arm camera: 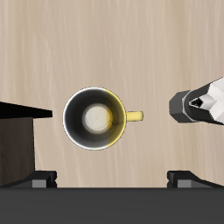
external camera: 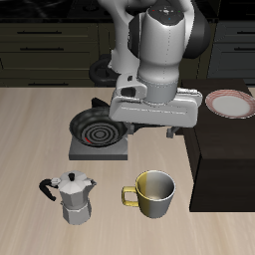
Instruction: Place the mug on the plate
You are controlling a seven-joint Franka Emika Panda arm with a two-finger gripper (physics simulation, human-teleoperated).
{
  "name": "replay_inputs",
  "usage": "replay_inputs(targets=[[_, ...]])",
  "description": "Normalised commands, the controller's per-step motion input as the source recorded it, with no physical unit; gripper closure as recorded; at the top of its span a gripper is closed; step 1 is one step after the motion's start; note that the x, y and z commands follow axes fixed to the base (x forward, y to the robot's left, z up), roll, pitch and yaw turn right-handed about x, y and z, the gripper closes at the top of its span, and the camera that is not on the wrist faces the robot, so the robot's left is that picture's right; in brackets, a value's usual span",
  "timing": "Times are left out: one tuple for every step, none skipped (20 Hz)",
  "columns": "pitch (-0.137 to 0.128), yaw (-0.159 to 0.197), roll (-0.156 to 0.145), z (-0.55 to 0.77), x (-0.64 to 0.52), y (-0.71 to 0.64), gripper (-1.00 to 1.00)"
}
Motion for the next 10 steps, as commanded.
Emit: replay_inputs(targets=[[-0.05, -0.016, -0.015, -0.25, 0.02, 0.02, -1.0], [-0.028, 0.039, -0.001, -0.17, 0.02, 0.03, -1.0], [0.0, 0.0, 0.0, 0.0, 0.0, 0.0, -1.0], [-0.022, -0.014, -0.001, -0.53, 0.1, 0.11, -1.0], [0.0, 0.0, 0.0, 0.0, 0.0, 0.0, -1.0], [-0.109, 0.02, -0.025, -0.23, -0.07, 0.14, -1.0], [-0.05, -0.031, -0.03, -0.28, 0.09, -0.02, -1.0], [0.01, -0.113, -0.013, -0.2, 0.05, -0.05, -1.0], [-0.008, -0.09, 0.059, -0.19, 0.05, -0.08, -1.0], [-0.07, -0.015, -0.064, -0.33, 0.13, -0.11, -1.0]])
